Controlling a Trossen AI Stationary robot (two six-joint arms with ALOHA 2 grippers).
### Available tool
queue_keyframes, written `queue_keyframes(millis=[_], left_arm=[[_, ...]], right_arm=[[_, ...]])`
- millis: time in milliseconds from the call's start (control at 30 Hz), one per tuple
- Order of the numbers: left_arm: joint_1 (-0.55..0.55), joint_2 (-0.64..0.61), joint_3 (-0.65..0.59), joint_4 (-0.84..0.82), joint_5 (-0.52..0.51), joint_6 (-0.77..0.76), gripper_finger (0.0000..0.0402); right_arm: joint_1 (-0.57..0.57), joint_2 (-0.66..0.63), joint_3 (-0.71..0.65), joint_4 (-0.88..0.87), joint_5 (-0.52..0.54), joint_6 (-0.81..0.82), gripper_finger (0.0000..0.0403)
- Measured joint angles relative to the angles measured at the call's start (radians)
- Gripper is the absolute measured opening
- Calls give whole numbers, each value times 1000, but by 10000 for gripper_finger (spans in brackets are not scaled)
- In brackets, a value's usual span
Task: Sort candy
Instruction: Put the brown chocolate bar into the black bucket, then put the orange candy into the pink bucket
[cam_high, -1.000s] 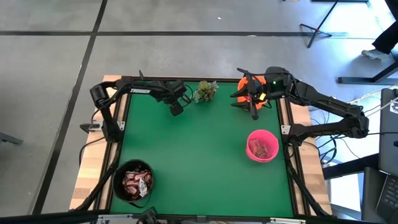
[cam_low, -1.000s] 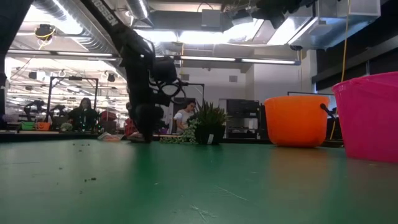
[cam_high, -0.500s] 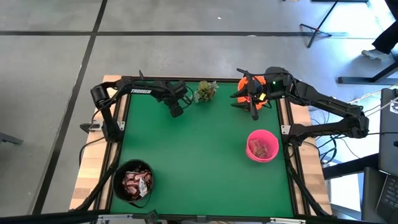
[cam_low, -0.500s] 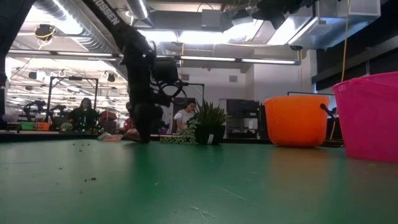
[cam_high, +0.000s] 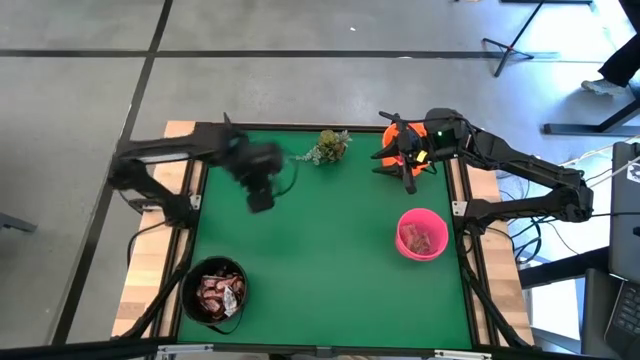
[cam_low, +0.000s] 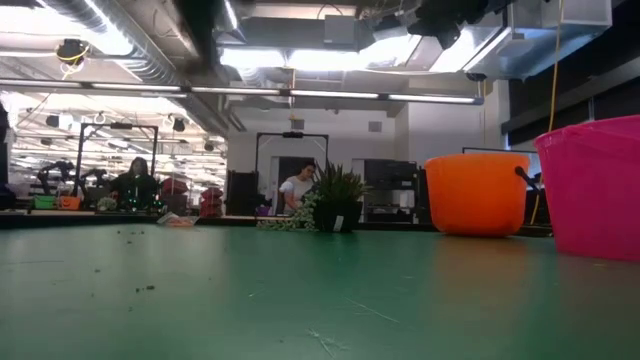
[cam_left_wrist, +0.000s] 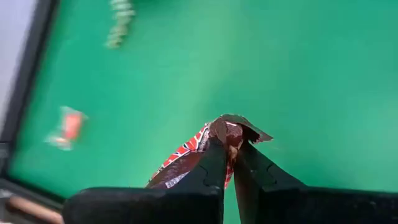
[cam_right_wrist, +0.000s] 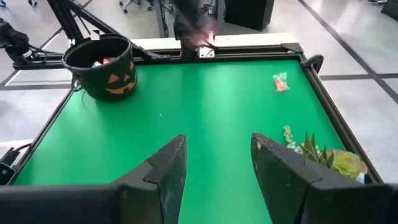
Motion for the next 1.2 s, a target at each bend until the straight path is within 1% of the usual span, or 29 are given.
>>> queue_keyframes(millis=[67,167,267,367,467,533,700,767,933,1033,1200], left_arm=[[-129,-50,60,-55,9,-112,1],[-342,-103,114,-67,7,-316,0],[-553,-126,130,-68,-43,-533,0],[-740,-116,124,-92,-68,-737,0],[-874,-86,109,-113,-59,-932,0],[-943,-64,101,-112,-49,-1025,0],[-1049,-12,99,-111,-93,-1143,0],[-1072,6,99,-109,-102,-1169,0],[-1097,26,99,-106,-100,-1178,3],[-1096,24,99,-107,-106,-1200,27],[-1091,24,99,-135,-130,-1217,94]], right_arm=[[0,0,0,-1,0,0,177],[0,0,0,6,0,0,177],[0,0,0,7,0,1,177],[0,0,0,7,0,1,177],[0,0,0,6,0,1,177],[0,0,0,7,0,1,177],[0,0,0,8,0,-5,177],[0,0,0,8,0,-6,177],[0,0,0,8,-7,-7,177],[0,0,0,8,-7,-7,177],[0,0,0,8,-7,-7,177]])
